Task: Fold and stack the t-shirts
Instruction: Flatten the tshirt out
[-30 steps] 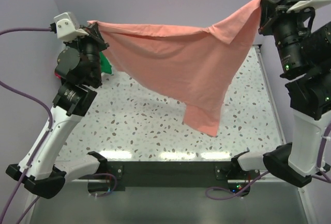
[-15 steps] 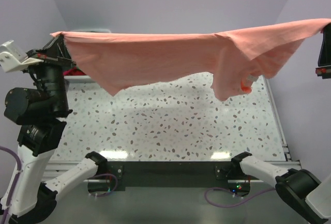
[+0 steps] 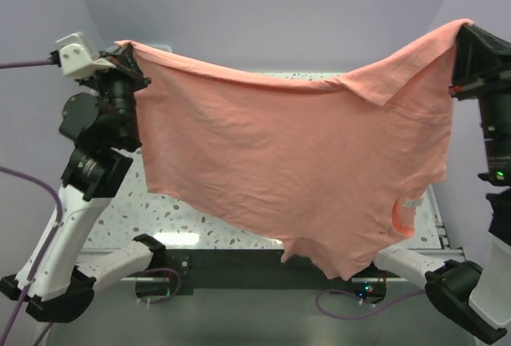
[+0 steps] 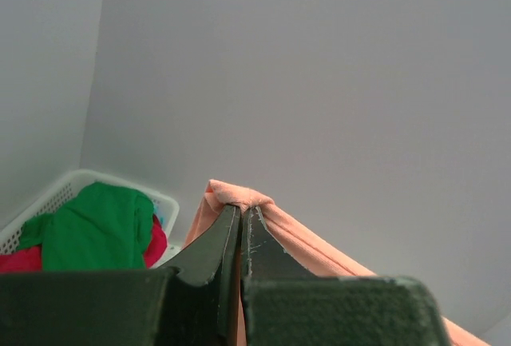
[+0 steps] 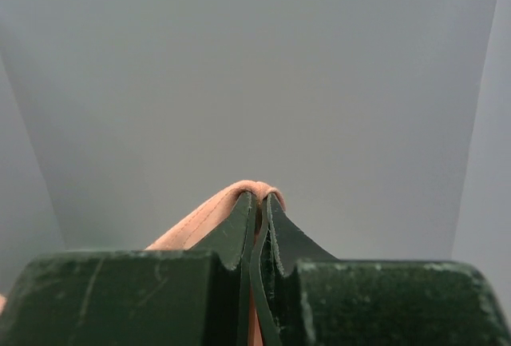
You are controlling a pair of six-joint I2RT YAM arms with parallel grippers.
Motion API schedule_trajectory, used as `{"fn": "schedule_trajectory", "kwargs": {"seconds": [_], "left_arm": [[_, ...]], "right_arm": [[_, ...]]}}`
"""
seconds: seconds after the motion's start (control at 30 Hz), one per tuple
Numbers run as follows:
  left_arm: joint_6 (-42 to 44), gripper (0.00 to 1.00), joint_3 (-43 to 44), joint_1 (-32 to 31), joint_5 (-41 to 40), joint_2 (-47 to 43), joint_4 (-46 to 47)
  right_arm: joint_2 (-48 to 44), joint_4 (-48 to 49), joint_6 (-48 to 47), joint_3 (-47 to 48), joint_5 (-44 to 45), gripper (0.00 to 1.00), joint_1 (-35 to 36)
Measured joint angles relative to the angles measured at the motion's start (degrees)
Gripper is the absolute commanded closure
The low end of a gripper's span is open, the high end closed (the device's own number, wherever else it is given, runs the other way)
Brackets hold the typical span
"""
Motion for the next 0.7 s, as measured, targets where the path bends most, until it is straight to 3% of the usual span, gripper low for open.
{"fn": "schedule_trajectory", "kwargs": {"seconds": [0.23,0.4,0.57,0.7], "left_arm": [[-0.13,1.0,-9.09,0.02,-4.76,12.15,9.03],[-5.25,1.0,-13.81,0.85,-7.91,30.56,12.87],[-9.49,1.0,-8.74,3.02,-9.07,53.29,11.76],[-10.82,1.0,3.1,5.73,-8.9,67.69,10.36]], "right_arm": [[0.24,15.82,-0.72,-30.42,8.02,1.0,0.0],[13.25,28.39,-0.74,-48.41,13.18,1.0,-1.51],[38.38,37.03,-0.35,-46.53,15.13,1.0,-5.27],[56.78,39.04,-0.9,-34.71,16.09,1.0,-6.58]]}}
